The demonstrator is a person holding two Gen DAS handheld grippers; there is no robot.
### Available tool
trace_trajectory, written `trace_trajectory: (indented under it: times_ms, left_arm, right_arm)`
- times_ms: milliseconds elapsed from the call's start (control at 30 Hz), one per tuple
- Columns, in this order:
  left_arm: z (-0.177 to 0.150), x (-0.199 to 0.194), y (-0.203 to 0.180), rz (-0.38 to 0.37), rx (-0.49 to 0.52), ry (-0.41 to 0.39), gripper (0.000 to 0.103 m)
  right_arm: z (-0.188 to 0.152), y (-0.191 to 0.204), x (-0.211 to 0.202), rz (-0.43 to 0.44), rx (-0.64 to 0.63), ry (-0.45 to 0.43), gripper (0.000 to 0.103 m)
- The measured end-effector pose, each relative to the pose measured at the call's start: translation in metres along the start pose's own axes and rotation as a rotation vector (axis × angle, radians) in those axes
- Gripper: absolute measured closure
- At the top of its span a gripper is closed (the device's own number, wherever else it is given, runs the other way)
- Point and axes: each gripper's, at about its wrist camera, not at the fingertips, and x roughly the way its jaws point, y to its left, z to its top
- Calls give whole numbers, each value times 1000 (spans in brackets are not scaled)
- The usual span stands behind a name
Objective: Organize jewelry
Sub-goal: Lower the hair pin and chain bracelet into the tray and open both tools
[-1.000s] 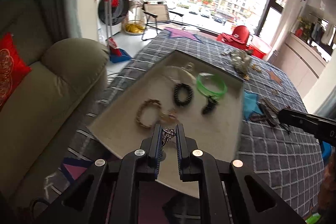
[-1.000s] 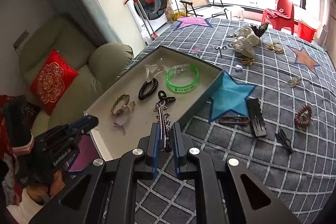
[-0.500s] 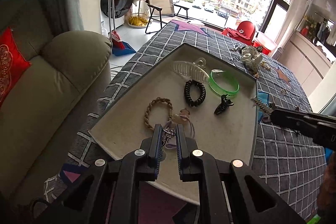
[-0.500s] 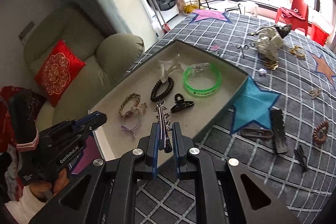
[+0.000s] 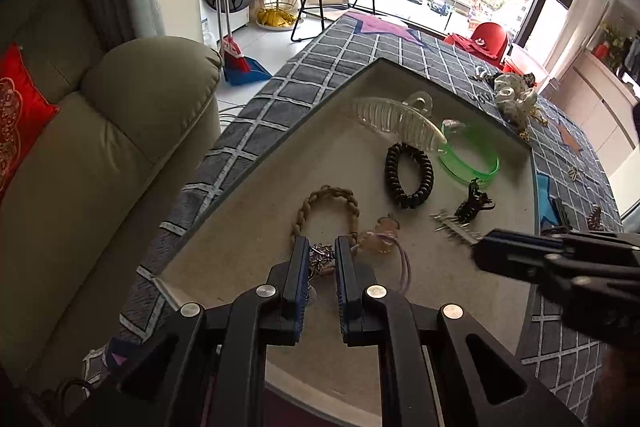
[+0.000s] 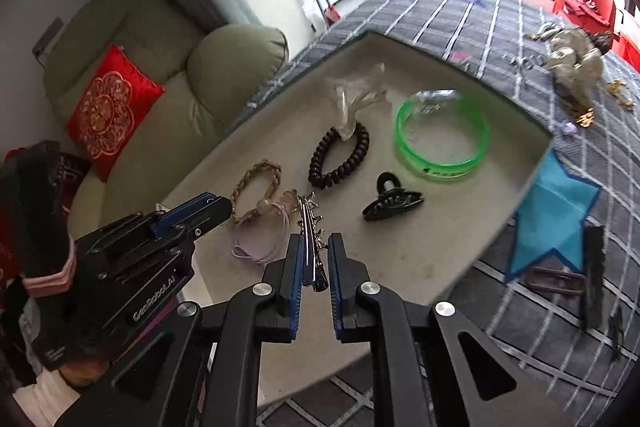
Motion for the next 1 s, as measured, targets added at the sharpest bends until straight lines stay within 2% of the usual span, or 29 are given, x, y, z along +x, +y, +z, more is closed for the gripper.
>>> trace_trajectory:
  times_ms: [200, 600, 1000]
  left_arm:
    - [4, 6, -7, -2, 8, 9, 89]
    - [5, 15, -16, 13, 31, 22, 89]
    - [8, 20, -24, 49, 59, 30, 88]
  right_arm:
    - [4, -7, 16, -22, 2, 30, 90]
    - [11, -28, 25, -96, 33, 25, 90]
    - [16, -30, 26, -96, 48, 26, 90]
